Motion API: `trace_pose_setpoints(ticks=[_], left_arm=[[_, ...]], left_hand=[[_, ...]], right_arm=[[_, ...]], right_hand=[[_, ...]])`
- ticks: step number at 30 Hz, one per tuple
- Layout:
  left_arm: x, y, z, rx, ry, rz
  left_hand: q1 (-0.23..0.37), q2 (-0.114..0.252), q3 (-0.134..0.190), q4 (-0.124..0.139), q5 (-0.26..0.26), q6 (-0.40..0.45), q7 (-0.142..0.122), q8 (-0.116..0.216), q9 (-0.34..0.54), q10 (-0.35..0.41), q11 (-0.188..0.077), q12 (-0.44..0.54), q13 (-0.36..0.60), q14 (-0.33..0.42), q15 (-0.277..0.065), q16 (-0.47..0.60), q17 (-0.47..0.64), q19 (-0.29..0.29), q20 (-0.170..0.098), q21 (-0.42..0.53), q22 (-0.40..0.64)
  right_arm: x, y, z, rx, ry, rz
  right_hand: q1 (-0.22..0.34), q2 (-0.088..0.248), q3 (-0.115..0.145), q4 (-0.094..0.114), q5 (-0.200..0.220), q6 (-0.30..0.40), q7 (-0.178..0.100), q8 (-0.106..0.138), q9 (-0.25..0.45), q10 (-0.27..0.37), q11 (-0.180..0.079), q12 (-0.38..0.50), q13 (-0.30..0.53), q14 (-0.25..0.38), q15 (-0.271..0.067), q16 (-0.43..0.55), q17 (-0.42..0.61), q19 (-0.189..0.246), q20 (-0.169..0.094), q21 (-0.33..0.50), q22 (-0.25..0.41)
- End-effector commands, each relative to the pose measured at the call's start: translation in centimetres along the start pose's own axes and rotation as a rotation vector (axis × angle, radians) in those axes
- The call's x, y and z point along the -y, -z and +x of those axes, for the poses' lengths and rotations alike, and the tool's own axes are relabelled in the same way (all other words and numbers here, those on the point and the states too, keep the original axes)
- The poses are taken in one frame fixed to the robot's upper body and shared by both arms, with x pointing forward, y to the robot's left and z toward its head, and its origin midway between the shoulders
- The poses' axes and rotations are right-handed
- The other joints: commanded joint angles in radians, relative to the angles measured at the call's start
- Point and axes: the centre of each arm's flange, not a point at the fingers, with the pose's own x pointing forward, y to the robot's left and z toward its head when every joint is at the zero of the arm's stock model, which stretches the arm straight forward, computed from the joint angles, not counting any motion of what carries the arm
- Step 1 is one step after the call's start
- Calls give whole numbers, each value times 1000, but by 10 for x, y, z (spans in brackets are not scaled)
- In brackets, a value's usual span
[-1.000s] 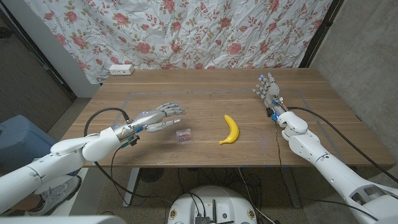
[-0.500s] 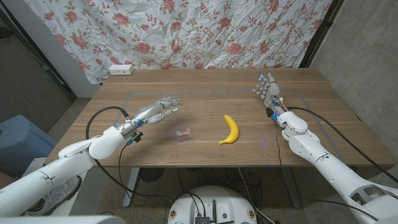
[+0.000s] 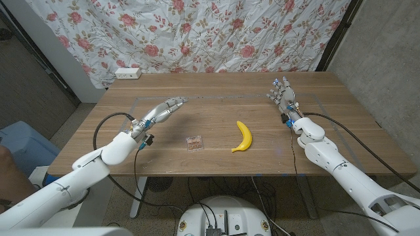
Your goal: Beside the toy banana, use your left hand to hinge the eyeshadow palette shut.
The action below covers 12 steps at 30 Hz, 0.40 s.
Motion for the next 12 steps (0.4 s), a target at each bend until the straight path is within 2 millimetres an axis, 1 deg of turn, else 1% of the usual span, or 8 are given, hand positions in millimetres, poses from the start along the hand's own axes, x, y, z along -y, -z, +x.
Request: trace_pose_setpoints(ticks=[1,7,9,12], left_arm=[[3,20,11,-112,-126,-180],[5,30,11,-221,-183,-293],[5,32,12,-237,-199,-332],[6,31,15,-232,-208,-359]], left_hand=[[11,103,10,-1,1,12,0,8,2,9,3,-1,3,9,-2,-3,1,1,-1,-3,1],[11,103,16,-2,0,13,2,5,2,7,7,-2,3,16,-1,-3,1,12,-1,-1,1],[11,102,20,-3,0,13,3,4,2,5,10,-4,3,18,-1,-4,0,18,1,-1,1],[12,101,24,-5,-1,13,4,2,2,3,8,-5,3,23,-1,-4,0,26,2,0,1]], right_arm=[[0,0,0,0,0,0],[0,0,0,0,0,0],[0,0,0,0,0,0],[0,0,0,0,0,0]], right_hand=[[-1,110,-1,8,4,1,-7,5,2,2,-9,5,5,-3,-139,4,3,6,-1,4,2],[-1,110,-1,8,4,1,-7,5,2,2,-9,5,5,-4,-140,4,3,7,-1,4,2],[-1,110,-1,8,4,1,-7,5,2,2,-9,5,5,-4,-139,4,3,6,-1,4,2],[-1,110,-1,8,4,2,-7,5,2,2,-9,5,5,-4,-138,4,3,6,-1,4,2]])
